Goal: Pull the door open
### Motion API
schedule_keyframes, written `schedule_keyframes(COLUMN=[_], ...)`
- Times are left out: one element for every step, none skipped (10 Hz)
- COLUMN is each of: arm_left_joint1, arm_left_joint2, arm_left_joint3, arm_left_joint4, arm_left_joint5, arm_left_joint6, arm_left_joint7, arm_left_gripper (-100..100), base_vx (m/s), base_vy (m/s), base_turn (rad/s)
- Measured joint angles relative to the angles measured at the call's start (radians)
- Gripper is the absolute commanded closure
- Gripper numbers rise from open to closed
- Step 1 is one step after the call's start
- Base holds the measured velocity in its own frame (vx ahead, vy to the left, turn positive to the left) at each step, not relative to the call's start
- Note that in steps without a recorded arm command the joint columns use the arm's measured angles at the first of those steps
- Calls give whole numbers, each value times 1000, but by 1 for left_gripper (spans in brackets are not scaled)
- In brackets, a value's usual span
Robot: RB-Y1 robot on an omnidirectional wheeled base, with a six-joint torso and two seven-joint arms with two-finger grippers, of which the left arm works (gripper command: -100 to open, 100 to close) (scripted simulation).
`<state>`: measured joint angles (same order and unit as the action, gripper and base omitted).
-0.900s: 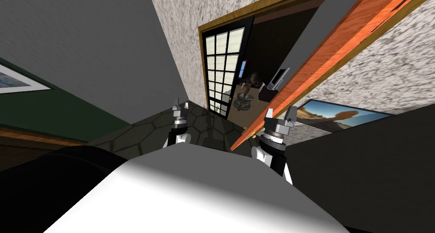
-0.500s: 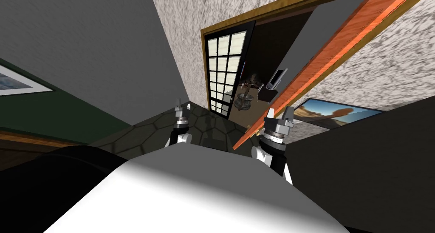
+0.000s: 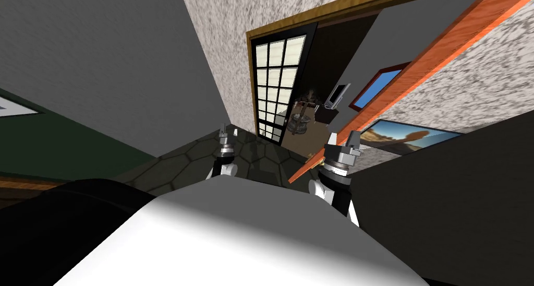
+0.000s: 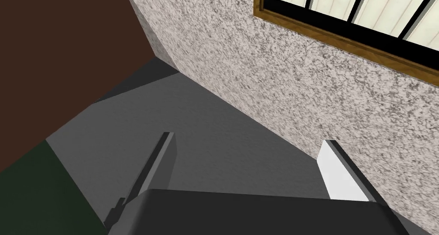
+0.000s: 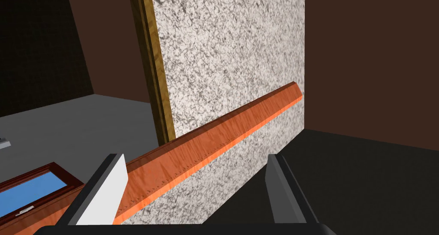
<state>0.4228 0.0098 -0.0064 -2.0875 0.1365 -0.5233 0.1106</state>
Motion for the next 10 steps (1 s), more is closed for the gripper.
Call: schedule_keyframes(arm_left_joint1=[-10,-25,-24,-29,-38,-45,-53,-61,-73,-83], arm_left_joint2=[9,17,26,27,30,35,41,43,48,52], arm_left_joint3=[-4,-10,-19,-31,-36,-44,-48,-54,-56,-59], arm_left_joint4=[26,56,71,95,117,139,156,172,195,215], arm_left_joint5=[11,23,36,42,48,58,69,76,85,93], arm_left_joint6=[-9,-16,-23,-34,-43,-51,-53,-55,-61,-66], arm_left_joint7=[16,34,54,67,76,91,107,118,131,143], arm_left_gripper=[-100,-100,-100,-100,-100,-100,-100,-100,-100,-100], base_vx=[66,92,62,40,55,61,66,64,48,63], base_vy=[114,120,115,78,74,75,60,54,60,85], base_turn=[-127,-150,-84,-52,-94,-121,-89,-79,-74,-132])
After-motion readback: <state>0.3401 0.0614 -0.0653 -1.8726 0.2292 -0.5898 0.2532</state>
